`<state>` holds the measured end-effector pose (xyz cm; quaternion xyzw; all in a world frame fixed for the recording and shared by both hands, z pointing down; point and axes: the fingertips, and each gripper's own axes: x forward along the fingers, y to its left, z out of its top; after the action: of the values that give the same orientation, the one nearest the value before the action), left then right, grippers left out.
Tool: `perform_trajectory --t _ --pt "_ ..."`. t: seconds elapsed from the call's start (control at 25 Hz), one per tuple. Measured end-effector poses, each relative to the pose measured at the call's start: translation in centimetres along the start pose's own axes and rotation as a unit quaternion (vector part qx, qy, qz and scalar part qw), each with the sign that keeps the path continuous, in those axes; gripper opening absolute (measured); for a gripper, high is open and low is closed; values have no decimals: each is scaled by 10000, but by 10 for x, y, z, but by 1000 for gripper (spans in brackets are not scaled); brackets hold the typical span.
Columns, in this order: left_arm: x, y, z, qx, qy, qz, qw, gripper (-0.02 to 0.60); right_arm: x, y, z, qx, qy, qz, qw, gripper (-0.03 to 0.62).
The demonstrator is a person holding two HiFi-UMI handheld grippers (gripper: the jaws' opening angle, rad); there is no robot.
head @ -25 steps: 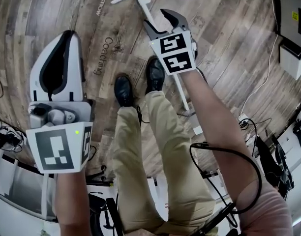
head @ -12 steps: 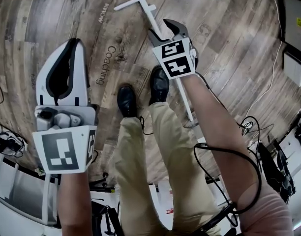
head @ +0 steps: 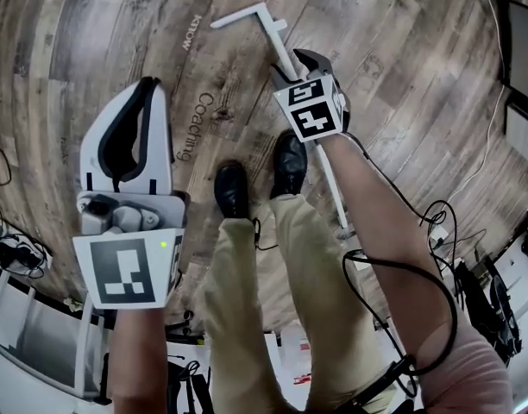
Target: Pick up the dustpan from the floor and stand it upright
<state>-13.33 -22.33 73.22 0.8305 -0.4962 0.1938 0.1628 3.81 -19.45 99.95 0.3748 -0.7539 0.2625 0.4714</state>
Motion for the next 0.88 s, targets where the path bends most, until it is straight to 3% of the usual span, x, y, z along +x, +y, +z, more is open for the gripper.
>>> perform_trajectory --t 0.88 --pt "4 2 -22 89 135 70 9998 25 65 -10 -53 124 669 23 9977 144"
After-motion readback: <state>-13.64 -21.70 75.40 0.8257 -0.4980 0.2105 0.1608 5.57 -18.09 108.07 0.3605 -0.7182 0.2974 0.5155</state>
